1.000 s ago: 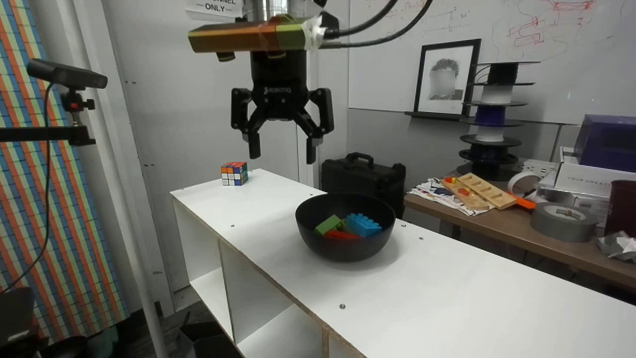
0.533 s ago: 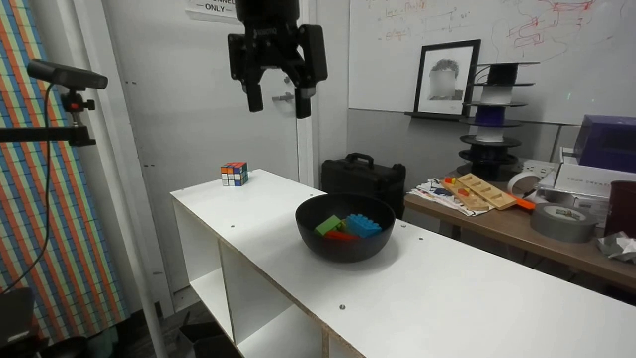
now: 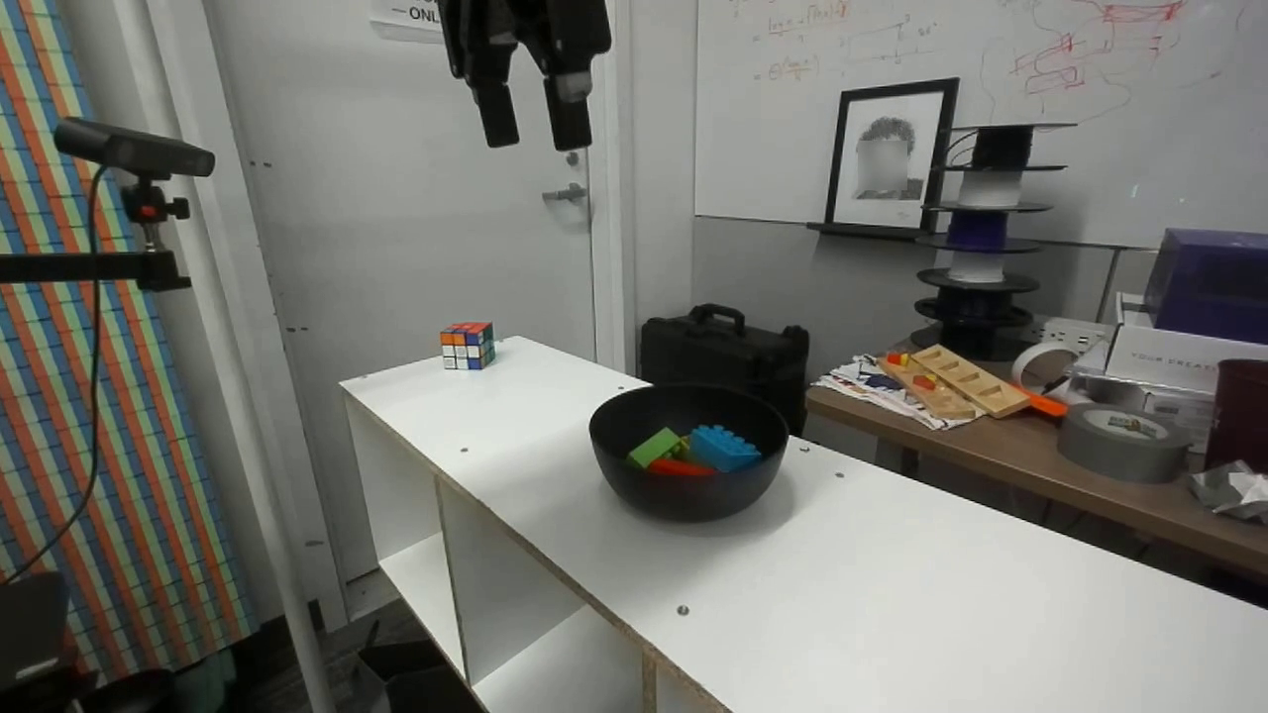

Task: Put the blocks on the counter in the bowl

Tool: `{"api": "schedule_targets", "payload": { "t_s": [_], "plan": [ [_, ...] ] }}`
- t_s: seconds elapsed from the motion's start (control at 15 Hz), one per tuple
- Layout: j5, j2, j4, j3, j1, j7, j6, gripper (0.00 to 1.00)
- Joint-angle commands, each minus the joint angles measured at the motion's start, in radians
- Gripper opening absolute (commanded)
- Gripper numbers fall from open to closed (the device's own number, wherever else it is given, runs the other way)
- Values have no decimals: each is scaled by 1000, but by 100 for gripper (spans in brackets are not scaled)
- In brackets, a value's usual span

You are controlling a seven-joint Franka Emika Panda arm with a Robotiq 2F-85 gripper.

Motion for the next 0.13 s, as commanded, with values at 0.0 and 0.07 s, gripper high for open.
{"api": "schedule_targets", "payload": {
  "t_s": [0.0, 0.07],
  "plan": [
    [-2, 1, 1, -7, 7, 1, -3, 100],
    [-2, 6, 1, -7, 7, 1, -3, 100]
  ]
}}
